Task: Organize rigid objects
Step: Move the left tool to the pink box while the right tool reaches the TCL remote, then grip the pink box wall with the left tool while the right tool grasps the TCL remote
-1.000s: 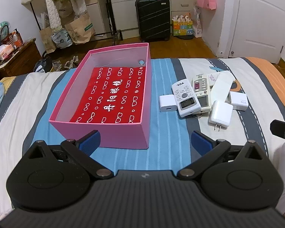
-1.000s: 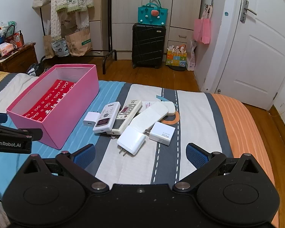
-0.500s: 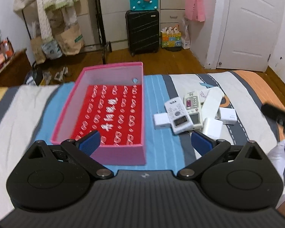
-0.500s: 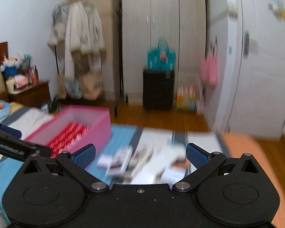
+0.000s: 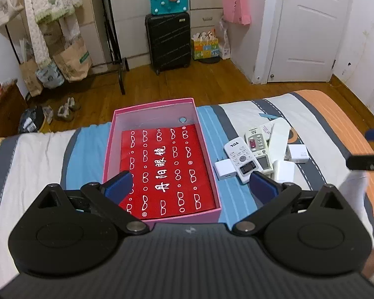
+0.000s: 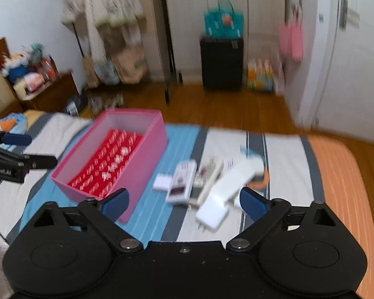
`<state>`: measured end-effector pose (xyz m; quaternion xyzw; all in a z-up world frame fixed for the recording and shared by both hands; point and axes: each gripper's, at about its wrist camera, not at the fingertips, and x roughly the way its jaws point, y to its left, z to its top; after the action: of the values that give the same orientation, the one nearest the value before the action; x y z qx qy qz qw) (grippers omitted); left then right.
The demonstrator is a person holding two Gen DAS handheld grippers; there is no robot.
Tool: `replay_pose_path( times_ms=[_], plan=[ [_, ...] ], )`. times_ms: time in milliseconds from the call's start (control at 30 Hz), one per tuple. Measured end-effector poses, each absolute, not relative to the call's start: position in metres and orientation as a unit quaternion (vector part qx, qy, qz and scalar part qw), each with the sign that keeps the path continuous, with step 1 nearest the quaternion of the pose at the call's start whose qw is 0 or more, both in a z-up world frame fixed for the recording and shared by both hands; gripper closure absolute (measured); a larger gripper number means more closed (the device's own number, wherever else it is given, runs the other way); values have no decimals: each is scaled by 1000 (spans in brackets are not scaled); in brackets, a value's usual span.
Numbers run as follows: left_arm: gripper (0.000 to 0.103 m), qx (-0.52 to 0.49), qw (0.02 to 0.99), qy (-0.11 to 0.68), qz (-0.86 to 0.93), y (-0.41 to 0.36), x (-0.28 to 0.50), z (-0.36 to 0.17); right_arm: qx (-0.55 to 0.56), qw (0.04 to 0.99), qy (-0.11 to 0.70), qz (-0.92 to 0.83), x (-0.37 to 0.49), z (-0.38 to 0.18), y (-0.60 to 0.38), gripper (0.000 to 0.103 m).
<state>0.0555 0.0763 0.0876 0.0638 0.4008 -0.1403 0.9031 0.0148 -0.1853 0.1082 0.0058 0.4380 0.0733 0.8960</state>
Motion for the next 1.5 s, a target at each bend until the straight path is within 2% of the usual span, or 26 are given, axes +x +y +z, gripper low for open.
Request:
replay_pose_path(
  times_ms=[167,300,467,500,567,633,833,933,1033,1100,1133,1300,1367,1500],
  plan=[
    [2,42,895,422,-139,89,94,84,28,864,501,54,40,105,-186,13],
    [2,26,896,425,-128,98,113,73,50,861,499,81,60,93,-178,18],
    [2,1,891,426,-157,114,114,45,47,872,472,122,84,56,-165,35],
    [2,11,891,427,-152,116,113,42,45,869,476,124,91,46,-162,37],
    [2,15,902,402,-160,124,110,46,40,859,494,130,108,23,-157,50],
    [2,21,904,393,-166,128,113,51,31,846,515,131,125,4,-153,53],
    [2,75,901,398,-156,136,153,58,9,824,555,110,169,-36,-152,53],
    [2,15,903,420,-94,163,177,45,-10,821,558,117,187,-51,-150,53],
    [2,-42,910,405,-79,187,188,33,-29,820,558,127,199,-61,-142,51],
    [2,-39,908,407,-89,189,196,23,-50,827,545,128,201,-62,-138,48],
    [2,-34,906,412,-93,188,200,16,-60,830,540,130,200,-62,-136,42],
    [3,-35,894,439,-86,192,217,-21,-66,837,529,120,201,-71,-133,41],
    [12,-15,888,454,-67,194,219,-40,-74,839,527,116,201,-77,-131,41],
    [43,-3,865,498,-61,196,229,-67,-100,836,527,116,202,-87,-127,41]
  ],
)
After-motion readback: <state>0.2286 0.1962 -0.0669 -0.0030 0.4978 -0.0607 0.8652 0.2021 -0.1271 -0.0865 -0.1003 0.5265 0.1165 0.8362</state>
